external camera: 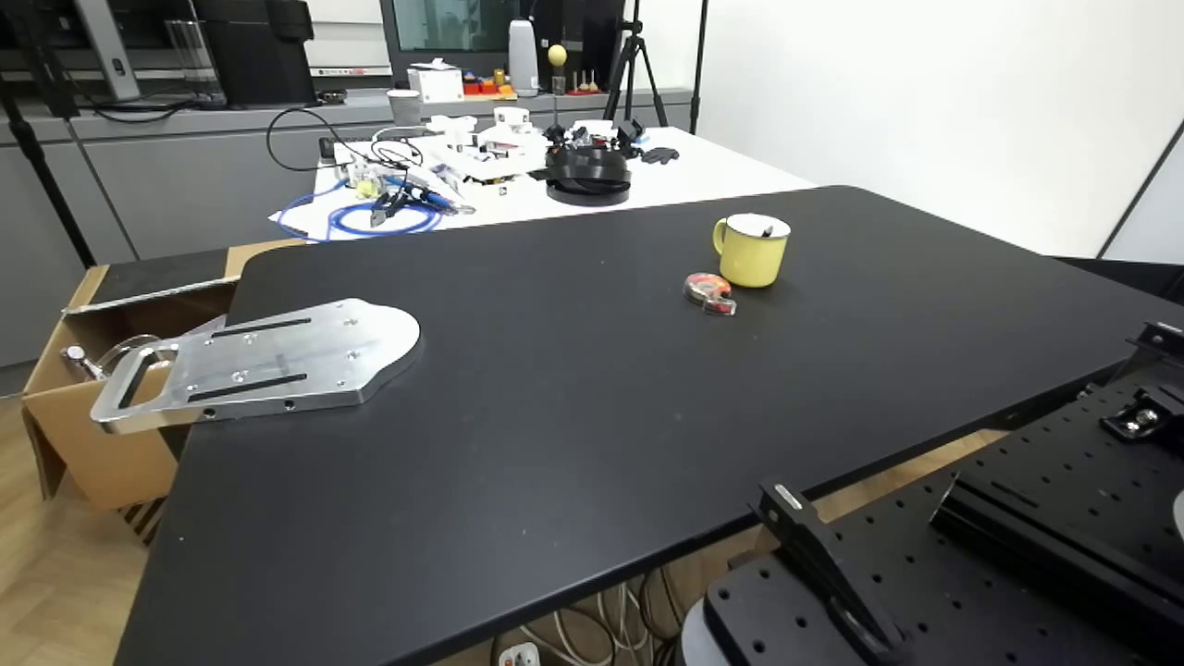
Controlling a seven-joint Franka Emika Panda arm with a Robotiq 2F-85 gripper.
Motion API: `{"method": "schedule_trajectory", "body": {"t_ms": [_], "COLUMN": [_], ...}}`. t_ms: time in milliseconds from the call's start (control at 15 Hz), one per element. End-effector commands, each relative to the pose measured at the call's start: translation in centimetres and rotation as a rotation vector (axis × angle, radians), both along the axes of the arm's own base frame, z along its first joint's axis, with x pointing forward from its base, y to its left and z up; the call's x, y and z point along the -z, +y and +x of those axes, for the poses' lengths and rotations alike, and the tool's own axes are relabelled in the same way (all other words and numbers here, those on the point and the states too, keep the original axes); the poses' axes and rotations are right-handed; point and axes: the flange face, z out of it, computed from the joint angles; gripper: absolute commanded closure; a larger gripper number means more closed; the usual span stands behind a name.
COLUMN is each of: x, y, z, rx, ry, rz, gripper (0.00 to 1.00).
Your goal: Flip the pen in the cup
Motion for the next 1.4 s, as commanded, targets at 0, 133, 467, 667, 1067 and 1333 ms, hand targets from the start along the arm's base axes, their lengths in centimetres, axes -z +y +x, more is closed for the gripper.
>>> {"method": "schedule_trajectory", "body": {"t_ms": [0, 133, 467, 667, 1067, 1333], "x": [-0.1, 0.1, 0.7, 2.1, 7.7, 12.0], "y": [-0.2, -0.6, -1.9, -2.7, -5.2, -5.8], "z": [0.8, 2.3, 7.7, 11.5, 19.0, 23.3], "rx": [-0.004, 0.003, 0.000, 0.009, 0.108, 0.227], "ry": [0.014, 0.030, 0.066, 0.110, 0.272, 0.354], "rz": [-0.006, -0.013, -0.018, -0.039, -0.112, -0.154], "gripper": [0.00, 0.00, 0.00, 0.00, 0.00, 0.00]}}
